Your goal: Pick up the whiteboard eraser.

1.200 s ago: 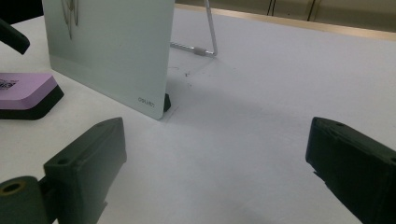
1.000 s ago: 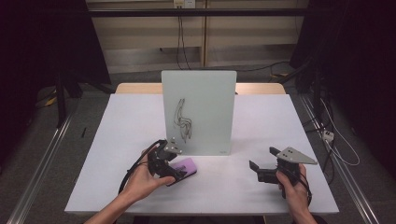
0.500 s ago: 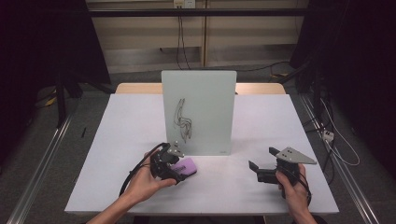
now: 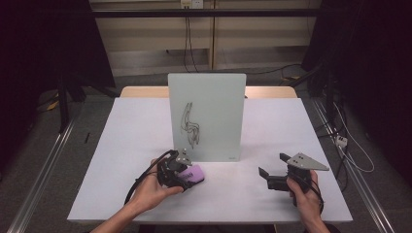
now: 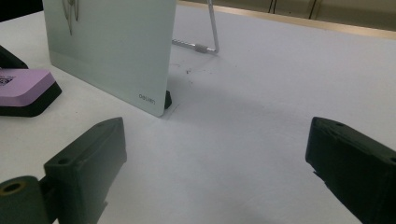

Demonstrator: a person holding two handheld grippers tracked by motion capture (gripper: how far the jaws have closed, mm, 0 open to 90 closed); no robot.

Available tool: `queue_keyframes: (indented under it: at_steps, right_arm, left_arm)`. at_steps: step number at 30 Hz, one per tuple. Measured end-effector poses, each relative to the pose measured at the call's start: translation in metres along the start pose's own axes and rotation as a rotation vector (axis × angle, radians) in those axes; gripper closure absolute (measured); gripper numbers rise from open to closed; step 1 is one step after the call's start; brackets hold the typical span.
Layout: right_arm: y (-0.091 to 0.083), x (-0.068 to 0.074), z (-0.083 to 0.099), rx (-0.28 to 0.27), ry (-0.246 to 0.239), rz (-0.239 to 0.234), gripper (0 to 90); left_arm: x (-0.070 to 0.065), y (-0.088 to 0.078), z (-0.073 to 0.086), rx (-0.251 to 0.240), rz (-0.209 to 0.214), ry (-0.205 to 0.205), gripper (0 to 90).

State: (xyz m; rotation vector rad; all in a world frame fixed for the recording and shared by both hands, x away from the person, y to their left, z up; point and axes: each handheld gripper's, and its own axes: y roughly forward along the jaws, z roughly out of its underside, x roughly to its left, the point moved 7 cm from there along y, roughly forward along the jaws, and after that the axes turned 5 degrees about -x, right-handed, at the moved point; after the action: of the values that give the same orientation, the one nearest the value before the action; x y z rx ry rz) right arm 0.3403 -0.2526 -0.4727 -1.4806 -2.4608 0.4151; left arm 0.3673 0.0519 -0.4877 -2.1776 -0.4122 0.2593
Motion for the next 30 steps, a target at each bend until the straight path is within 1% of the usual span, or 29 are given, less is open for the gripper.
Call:
queue_keyframes:
  at_steps: [1, 3, 6, 7, 9, 10, 11, 12, 14, 16, 17, 18, 19, 20, 21, 22, 24, 25, 27, 28, 29, 30]
  right_arm:
    - [0.0, 0.0, 0.0, 0.0, 0.0, -0.001, 5.1]
    - [0.0, 0.0, 0.0, -0.001, 0.0, 0.0, 5.1]
    - [0.0, 0.0, 0.0, 0.0, -0.001, 0.0, 5.1]
    - [0.0, 0.0, 0.0, -0.001, -0.001, 0.0, 5.1]
    - [0.0, 0.0, 0.0, -0.002, -0.001, 0.001, 5.1]
    - [0.0, 0.0, 0.0, -0.001, 0.0, 0.0, 5.1]
    - [0.0, 0.0, 0.0, -0.001, 0.001, 0.0, 5.1]
    - [0.0, 0.0, 0.0, -0.001, 0.001, 0.0, 5.1]
    - [0.0, 0.0, 0.0, -0.001, -0.001, -0.001, 5.1]
    - [0.0, 0.0, 0.0, -0.001, 0.0, -0.001, 5.1]
    - [0.0, 0.0, 0.0, -0.001, 0.0, -0.001, 5.1]
    - [0.0, 0.0, 0.0, -0.002, -0.001, -0.002, 5.1]
    - [0.0, 0.0, 0.0, -0.002, 0.0, -0.001, 5.1]
    - [0.0, 0.0, 0.0, -0.001, 0.0, 0.0, 5.1]
    - [0.0, 0.0, 0.0, -0.001, 0.002, 0.0, 5.1]
    - [0.0, -0.001, 0.0, -0.001, 0.002, 0.002, 5.1]
    - [0.001, -0.001, 0.0, -0.001, 0.007, 0.004, 5.1]
    - [0.001, -0.001, 0.0, 0.0, 0.007, 0.005, 5.1]
    - [0.001, -0.001, 0.0, 0.002, 0.009, 0.005, 5.1]
    - [0.001, -0.002, 0.0, 0.002, 0.014, 0.01, 5.1]
    - [0.002, -0.002, 0.0, 0.001, 0.017, 0.013, 5.1]
    - [0.001, -0.003, 0.0, 0.0, 0.016, 0.013, 5.1]
  left_arm:
    - [0.0, 0.0, 0.0, 0.0, -0.001, -0.005, 40.8]
    - [0.0, 0.0, -0.001, -0.002, -0.003, 0.001, 41.0]
    - [0.001, -0.002, -0.001, -0.005, -0.001, -0.002, 41.0]
    - [0.0, -0.004, -0.002, -0.016, 0.003, -0.011, 41.1]
    - [0.002, -0.008, -0.004, -0.037, -0.009, -0.016, 41.1]
    - [0.003, -0.009, -0.005, -0.047, -0.009, -0.026, 41.1]
    - [0.004, -0.012, -0.005, -0.049, -0.008, -0.014, 41.1]
    - [0.003, -0.011, -0.007, -0.096, -0.013, -0.068, 41.1]
    - [0.007, -0.016, -0.006, -0.087, -0.02, -0.037, 41.1]
    - [0.009, -0.018, -0.007, -0.106, -0.029, -0.04, 41.1]
    - [0.01, -0.019, -0.007, -0.11, -0.036, -0.034, 41.1]
    - [0.011, -0.02, -0.007, -0.114, -0.031, -0.038, 41.2]
    - [0.012, -0.022, -0.006, -0.108, -0.052, -0.03, 41.2]
    - [0.01, -0.021, -0.008, -0.152, -0.028, -0.058, 41.2]
    - [0.01, -0.022, -0.009, -0.159, -0.035, -0.064, 41.2]
    - [0.009, -0.023, -0.01, -0.179, -0.036, -0.074, 41.2]
    - [0.01, -0.026, -0.01, -0.204, -0.036, -0.079, 41.2]
    - [0.011, -0.028, -0.011, -0.224, -0.037, -0.08, 41.2]
    - [0.012, -0.031, -0.01, -0.244, -0.037, -0.091, 41.2]
    - [0.012, -0.032, -0.01, -0.262, -0.044, -0.103, 41.2]
    - [0.013, -0.035, -0.01, -0.261, -0.068, -0.099, 41.2]
    - [0.013, -0.036, -0.009, -0.275, -0.052, -0.095, 41.2]
